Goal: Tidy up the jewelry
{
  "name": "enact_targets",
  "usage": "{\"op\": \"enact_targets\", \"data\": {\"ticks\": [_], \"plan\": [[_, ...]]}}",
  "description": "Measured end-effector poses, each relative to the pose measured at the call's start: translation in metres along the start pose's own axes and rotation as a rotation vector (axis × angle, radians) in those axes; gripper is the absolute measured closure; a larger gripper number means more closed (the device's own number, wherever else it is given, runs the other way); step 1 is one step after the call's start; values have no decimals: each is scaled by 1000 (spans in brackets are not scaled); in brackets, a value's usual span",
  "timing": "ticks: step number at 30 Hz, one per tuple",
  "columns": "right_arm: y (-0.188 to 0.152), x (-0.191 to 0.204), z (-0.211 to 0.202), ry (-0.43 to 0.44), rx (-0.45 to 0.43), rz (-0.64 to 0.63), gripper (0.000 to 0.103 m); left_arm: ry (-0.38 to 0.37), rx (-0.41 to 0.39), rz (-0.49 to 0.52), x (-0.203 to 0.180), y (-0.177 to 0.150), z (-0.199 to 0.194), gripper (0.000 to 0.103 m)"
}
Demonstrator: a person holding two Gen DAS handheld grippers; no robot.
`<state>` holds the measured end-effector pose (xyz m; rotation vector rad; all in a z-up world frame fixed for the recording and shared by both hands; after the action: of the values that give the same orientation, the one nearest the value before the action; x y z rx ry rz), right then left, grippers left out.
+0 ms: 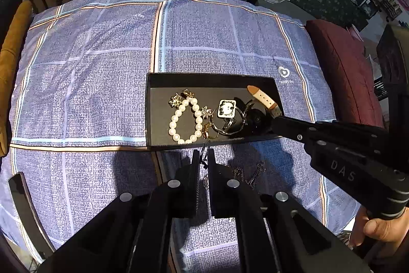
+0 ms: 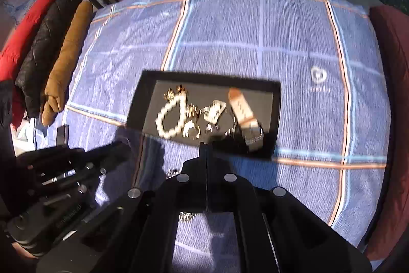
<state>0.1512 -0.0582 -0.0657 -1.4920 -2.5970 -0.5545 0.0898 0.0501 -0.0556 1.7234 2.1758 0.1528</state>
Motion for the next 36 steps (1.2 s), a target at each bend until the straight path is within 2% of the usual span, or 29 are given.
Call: {"op": "enact_targets", "data": {"ticks": [4, 7, 15, 18, 20, 22, 23, 24, 26, 27, 28, 29, 31, 33, 36], "plan": [[29, 2, -8, -4, -39, -6, 102, -5, -34, 19, -6, 26, 0, 97], [41, 3, -6, -8, -39, -11, 102, 0, -29, 31, -8, 38, 10, 97], [39, -9, 30, -27, 52, 0, 102, 47, 63, 35, -1, 37, 51, 97], [39, -14, 33, -51, 48, -4, 102, 61, 71, 37, 2, 36, 55, 97], [39, -17, 32, -74, 47, -7, 102, 74, 62, 50, 3, 37, 53, 89], [38, -20, 30, -75, 43, 3, 102, 77, 48, 55, 3, 37, 49, 60], [37, -21, 28, -79, 42, 6, 101, 90, 37, 55, 3, 37, 47, 54], [35, -23, 26, -86, 37, 7, 98, 91, 29, 54, 3, 37, 44, 46], [30, -26, 22, -92, 33, 10, 82, 99, 21, 59, 4, 36, 40, 42], [27, -26, 19, -96, 29, 12, 57, 121, 20, 67, 5, 34, 38, 36], [23, -28, 14, -103, 17, 10, 42, 139, 14, 69, 7, 32, 35, 32], [18, -29, 10, -113, 9, 8, 37, 144, 11, 62, 10, 28, 32, 28], [2, -32, 5, -111, 9, 28, 36, 172, 6, 34, 22, 17, 24, 16], [-19, -34, 8, -96, 32, 44, 36, 187, 16, -4, 37, -2, 21, 14], [-51, -25, 25, -52, 106, 36, 36, 215, 87, -45, 59, -36, 30, 14]]}}
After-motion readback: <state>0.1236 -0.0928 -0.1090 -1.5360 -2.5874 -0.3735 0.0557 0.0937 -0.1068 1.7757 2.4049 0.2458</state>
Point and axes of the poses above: each gripper's, at about its wrist camera, not at the fingertips, and z roughly the way its jaws point, x to its left, y to its top, the point moved 7 cm from there along z, roughly the way its jaws point, and after that the axes turned 2 degrees about z, right-handed, at the moved point
